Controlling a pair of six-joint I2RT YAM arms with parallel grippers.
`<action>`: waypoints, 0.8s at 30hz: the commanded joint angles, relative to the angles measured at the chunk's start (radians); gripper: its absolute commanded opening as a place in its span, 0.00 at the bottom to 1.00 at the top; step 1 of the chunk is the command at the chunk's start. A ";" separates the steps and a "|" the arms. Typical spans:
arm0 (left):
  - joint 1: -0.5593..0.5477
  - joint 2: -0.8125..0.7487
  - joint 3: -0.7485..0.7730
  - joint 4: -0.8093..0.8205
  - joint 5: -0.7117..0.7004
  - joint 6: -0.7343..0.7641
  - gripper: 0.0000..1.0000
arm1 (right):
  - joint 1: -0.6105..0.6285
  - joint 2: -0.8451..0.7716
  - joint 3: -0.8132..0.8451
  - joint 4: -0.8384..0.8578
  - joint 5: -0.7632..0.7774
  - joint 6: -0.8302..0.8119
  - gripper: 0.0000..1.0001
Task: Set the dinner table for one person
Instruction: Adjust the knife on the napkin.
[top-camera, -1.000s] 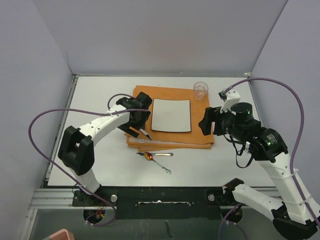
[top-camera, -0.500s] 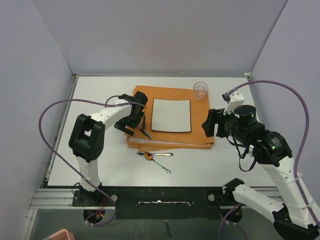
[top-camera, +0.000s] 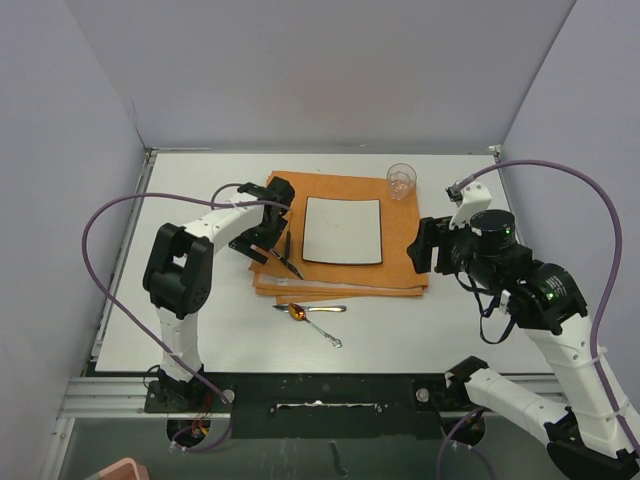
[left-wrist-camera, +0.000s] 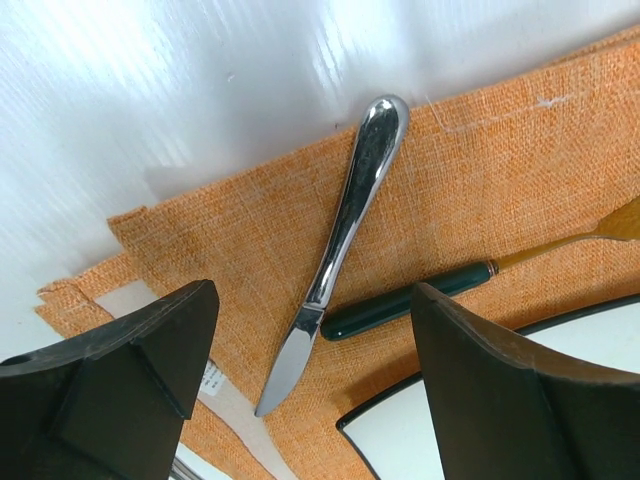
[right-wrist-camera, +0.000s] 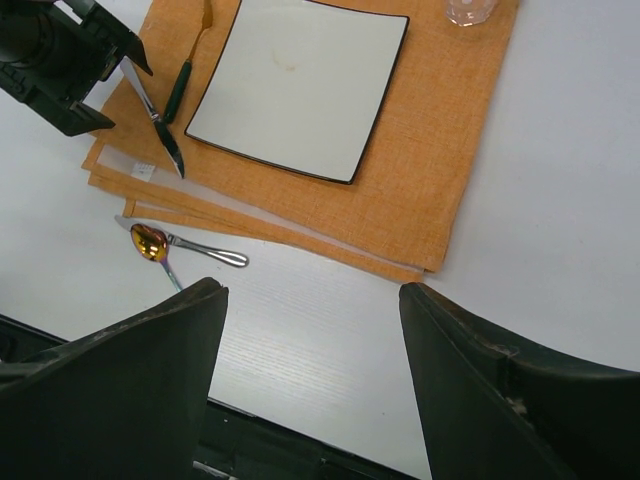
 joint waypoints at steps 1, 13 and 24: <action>0.020 0.034 0.037 0.009 -0.038 0.010 0.76 | -0.005 0.004 0.055 0.018 0.030 -0.018 0.70; 0.014 0.061 0.011 0.047 -0.015 0.009 0.67 | -0.006 0.028 0.064 0.024 0.037 -0.024 0.70; 0.016 0.090 -0.004 0.068 -0.005 0.009 0.64 | -0.006 0.040 0.063 0.035 0.045 -0.023 0.70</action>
